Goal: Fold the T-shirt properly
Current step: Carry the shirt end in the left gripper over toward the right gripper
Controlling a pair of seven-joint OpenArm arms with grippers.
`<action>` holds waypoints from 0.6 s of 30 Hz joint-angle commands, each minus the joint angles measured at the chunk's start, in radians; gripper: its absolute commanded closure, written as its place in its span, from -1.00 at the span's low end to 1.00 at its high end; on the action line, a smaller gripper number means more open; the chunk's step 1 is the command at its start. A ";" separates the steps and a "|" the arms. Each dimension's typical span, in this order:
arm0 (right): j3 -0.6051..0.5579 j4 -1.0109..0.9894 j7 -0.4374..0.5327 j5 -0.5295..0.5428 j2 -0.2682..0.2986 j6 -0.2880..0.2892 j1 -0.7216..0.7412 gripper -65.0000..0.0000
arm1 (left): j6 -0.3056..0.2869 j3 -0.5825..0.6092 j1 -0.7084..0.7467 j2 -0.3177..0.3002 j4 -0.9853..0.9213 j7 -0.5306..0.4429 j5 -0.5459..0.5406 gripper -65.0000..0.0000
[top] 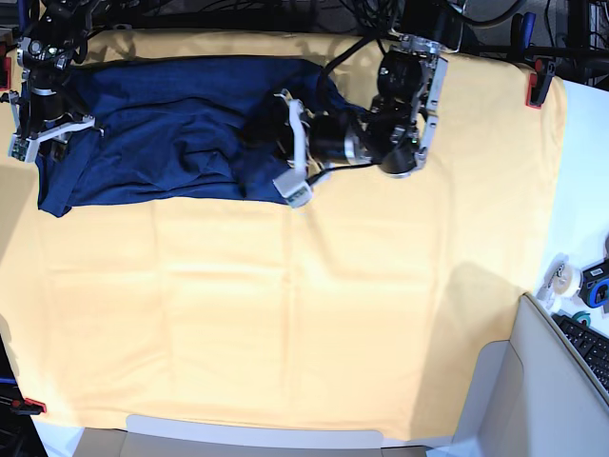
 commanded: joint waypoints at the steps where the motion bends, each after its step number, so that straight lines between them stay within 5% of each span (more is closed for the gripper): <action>1: 0.004 0.017 0.028 0.006 0.009 0.000 0.003 0.55 | -0.007 0.029 -0.035 0.009 0.011 -0.059 -0.038 1.00; 18: -0.002 0.017 0.028 0.006 0.006 0.000 -0.029 0.55 | -0.005 0.198 -0.129 0.031 -0.193 -0.246 -0.038 1.00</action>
